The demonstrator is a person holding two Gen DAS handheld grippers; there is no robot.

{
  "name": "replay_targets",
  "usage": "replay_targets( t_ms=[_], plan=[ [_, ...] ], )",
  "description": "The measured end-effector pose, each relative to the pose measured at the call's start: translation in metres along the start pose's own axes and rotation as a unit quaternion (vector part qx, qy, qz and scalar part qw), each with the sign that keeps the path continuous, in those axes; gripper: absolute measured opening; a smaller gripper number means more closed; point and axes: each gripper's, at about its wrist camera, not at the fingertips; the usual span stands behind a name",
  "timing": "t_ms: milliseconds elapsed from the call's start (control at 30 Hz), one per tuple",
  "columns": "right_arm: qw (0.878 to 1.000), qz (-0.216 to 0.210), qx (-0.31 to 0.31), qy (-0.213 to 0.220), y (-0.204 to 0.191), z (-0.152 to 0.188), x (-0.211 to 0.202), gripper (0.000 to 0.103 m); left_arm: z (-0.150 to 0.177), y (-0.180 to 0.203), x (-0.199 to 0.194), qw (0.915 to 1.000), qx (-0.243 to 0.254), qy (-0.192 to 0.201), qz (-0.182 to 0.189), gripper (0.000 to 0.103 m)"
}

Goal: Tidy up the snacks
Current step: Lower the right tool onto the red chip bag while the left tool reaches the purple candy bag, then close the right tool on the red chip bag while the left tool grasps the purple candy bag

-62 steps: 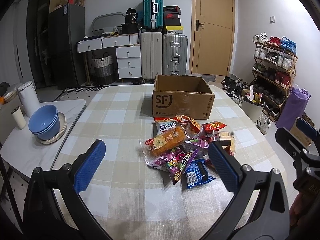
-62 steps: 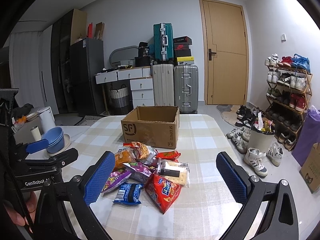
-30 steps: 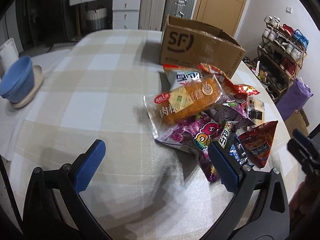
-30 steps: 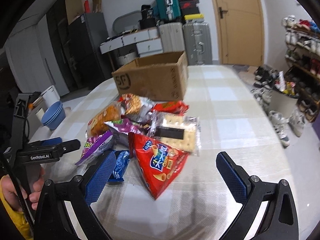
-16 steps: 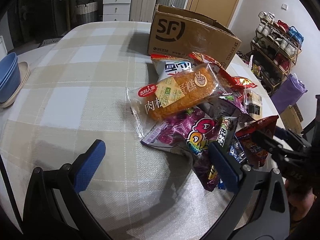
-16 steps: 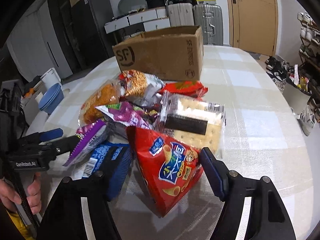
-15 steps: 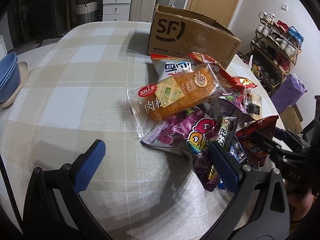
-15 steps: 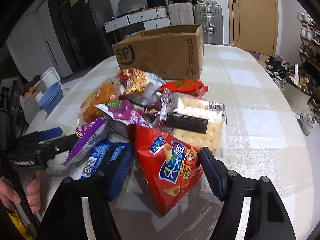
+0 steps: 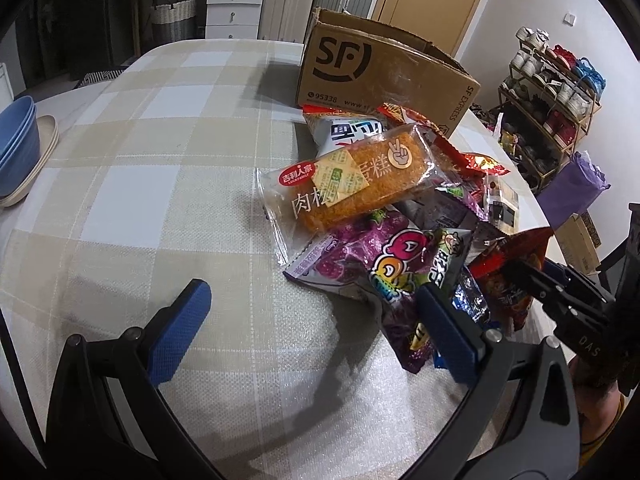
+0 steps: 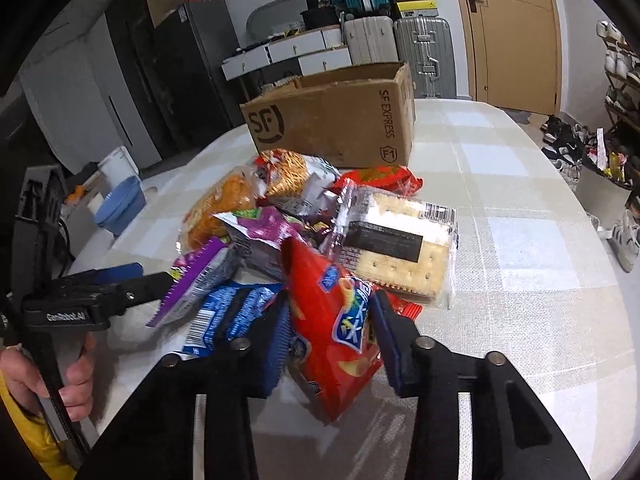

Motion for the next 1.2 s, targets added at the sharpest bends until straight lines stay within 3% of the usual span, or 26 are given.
replay_targets(
  t_ms=[100,400,567,633,700,800,900,1033,1200],
  plan=[
    [1.0,-0.015,0.006,0.01,0.0,0.0,-0.007,0.028,0.003,0.0,-0.005,1.0,0.002,0.004,0.002,0.102],
    [1.0,-0.012,-0.011,0.008,-0.005,0.0,-0.013,0.026,0.008,0.002,-0.014,1.0,0.003,0.008,0.0,0.102],
    [0.996,0.039,-0.083,0.001,-0.021,-0.003,-0.007,0.04,0.01,0.002,-0.016,1.0,0.006,0.006,-0.001,0.102],
    [0.995,0.029,-0.092,-0.006,-0.022,-0.004,-0.003,0.049,0.011,0.002,-0.017,1.0,0.007,0.006,-0.001,0.102],
    [0.995,0.026,-0.095,-0.019,-0.019,-0.007,0.003,0.049,0.011,0.002,-0.017,1.0,0.006,0.005,0.0,0.102],
    [0.993,0.036,-0.108,-0.037,-0.017,-0.009,0.011,0.064,0.012,0.0,-0.017,1.0,0.003,0.005,0.001,0.102],
    [0.991,0.042,-0.115,-0.053,-0.016,-0.01,0.022,0.072,0.011,-0.002,-0.016,1.0,0.001,0.002,0.002,0.102],
    [0.989,0.05,-0.126,-0.063,-0.016,-0.005,0.032,0.069,0.012,-0.004,-0.013,1.0,-0.002,-0.002,0.004,0.102],
    [0.991,0.028,-0.12,-0.06,-0.013,-0.003,0.032,0.063,0.013,-0.006,-0.011,0.9999,-0.004,-0.007,0.006,0.102]
  ],
)
Point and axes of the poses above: each gripper's, at about its wrist camera, not at the fingertips, and x roughly the way its jaws point, y to its right, z to its underside, and after that the axes turned 5 degrees about -y, right-handed
